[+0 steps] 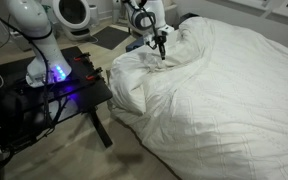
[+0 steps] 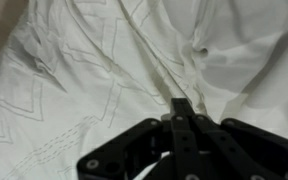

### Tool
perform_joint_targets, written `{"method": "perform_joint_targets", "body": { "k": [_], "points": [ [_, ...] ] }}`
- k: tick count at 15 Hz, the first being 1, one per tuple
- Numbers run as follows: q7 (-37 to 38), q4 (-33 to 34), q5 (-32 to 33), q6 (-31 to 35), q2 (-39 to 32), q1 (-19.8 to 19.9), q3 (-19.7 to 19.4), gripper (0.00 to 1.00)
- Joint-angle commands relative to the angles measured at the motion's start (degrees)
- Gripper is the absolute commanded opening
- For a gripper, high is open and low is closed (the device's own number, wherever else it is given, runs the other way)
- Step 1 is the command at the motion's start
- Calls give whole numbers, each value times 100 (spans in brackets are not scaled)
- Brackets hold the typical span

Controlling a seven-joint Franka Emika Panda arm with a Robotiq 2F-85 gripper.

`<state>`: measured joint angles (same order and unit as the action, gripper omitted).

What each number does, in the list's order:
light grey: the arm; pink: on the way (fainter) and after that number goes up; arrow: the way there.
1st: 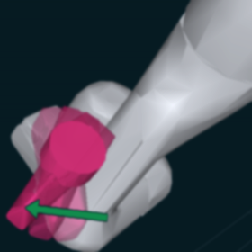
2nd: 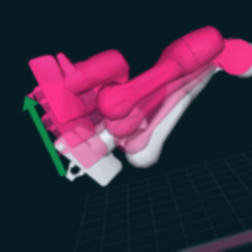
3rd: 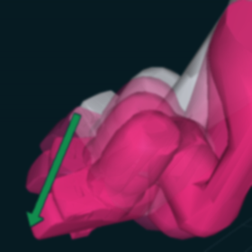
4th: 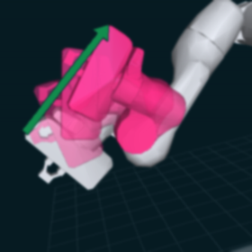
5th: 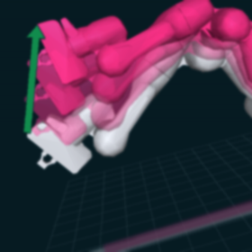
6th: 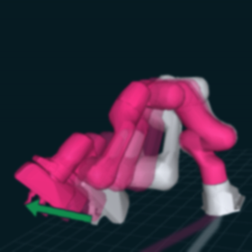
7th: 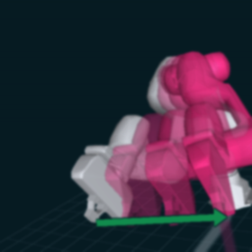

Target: Straighten the beddings on the bottom right corner of the bed

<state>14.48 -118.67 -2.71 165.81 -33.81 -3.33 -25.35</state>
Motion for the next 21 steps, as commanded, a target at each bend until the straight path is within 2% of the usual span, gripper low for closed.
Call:
{"method": "perform_joint_targets", "body": {
  "k": [1, 4, 5, 7, 9, 13, 15, 16, 18, 21],
  "points": [
    [1021, 134, 664, -797, 35, -840, -775, 0],
    [1531, 467, 1073, -1541, -167, -950, -822, 0],
    [1563, 619, 1225, -1855, -235, -888, -776, 26],
    [1277, 900, 1404, -2600, -245, -574, -506, 34],
    [994, 1164, 1528, -3376, -199, -269, -238, 50],
    [-481, 1806, 1381, -4660, -87, 719, 529, 81],
    [-1185, 2162, 1268, -5073, -184, 1204, 830, 95],
    [-1527, 2324, 1196, -5224, -240, 1436, 960, 99],
    [-2010, 2537, 1058, -5532, -319, 1783, 1157, 100],
    [-1783, 2335, 1205, -5286, -219, 1842, 1154, 100]
  ]
}}
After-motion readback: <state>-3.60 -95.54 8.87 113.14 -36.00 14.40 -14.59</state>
